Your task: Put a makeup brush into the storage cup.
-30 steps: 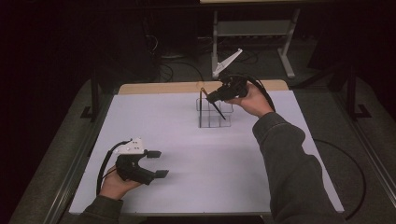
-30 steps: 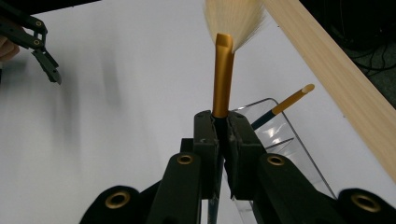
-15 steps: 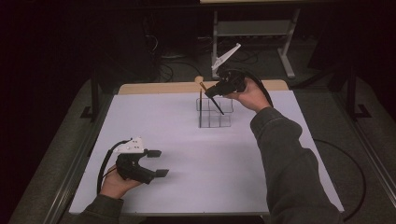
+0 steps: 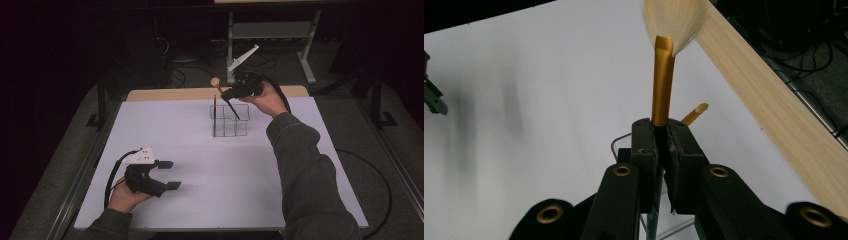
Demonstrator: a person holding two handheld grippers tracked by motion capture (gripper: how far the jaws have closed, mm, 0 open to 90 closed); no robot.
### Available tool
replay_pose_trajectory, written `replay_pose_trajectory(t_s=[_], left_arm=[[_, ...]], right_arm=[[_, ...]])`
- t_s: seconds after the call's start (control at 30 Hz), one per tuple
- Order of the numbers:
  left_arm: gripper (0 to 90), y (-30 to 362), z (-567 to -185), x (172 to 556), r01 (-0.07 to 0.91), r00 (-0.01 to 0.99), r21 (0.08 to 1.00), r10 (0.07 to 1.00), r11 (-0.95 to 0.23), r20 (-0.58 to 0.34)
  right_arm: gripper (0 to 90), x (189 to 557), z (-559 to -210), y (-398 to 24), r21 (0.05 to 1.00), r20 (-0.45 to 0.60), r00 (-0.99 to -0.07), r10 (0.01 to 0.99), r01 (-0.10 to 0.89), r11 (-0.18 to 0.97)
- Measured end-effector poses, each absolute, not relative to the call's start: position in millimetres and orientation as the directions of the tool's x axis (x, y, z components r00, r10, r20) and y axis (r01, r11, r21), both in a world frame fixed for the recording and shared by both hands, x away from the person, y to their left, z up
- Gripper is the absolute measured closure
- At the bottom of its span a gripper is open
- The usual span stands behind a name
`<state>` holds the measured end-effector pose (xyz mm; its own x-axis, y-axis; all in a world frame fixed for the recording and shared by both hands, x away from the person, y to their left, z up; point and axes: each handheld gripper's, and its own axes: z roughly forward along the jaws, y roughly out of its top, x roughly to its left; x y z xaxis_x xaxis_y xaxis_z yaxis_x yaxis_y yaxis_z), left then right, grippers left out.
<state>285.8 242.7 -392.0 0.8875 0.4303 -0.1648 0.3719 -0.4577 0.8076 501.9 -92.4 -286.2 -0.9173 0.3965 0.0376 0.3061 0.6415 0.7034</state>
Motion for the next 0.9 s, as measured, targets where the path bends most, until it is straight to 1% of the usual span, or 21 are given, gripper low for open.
replay_pose_trajectory(t_s=[0.1,0.13,0.4,0.57,0.9], left_arm=[[20.6,243.1,-391.2,286.3,0.364,0.889,0.815,0.429,-0.451,-0.159],[20.6,243.0,-390.7,286.3,0.363,0.889,0.815,0.429,-0.451,-0.158],[20.4,243.3,-392.1,285.9,0.37,0.889,0.81,0.427,-0.454,-0.167],[20.3,243.7,-391.3,285.8,0.358,0.895,0.805,0.42,-0.473,-0.151],[20.3,244.9,-392.2,285.1,0.369,0.887,0.812,0.431,-0.452,-0.163]], right_arm=[[83.0,502.4,-287.8,-89.8,0.704,0.051,-0.915,0.401,0.318,0.635],[83.0,503.3,-288.6,-89.1,0.703,0.04,-0.918,0.395,0.307,0.642],[83.0,508.5,-288.7,-84.3,0.701,0.035,-0.912,0.409,0.314,0.64],[83.0,511.6,-291.3,-82.7,0.7,0.033,-0.908,0.417,0.319,0.639],[83.0,515.1,-293.4,-79.2,0.707,0.027,-0.903,0.428,0.32,0.631]])
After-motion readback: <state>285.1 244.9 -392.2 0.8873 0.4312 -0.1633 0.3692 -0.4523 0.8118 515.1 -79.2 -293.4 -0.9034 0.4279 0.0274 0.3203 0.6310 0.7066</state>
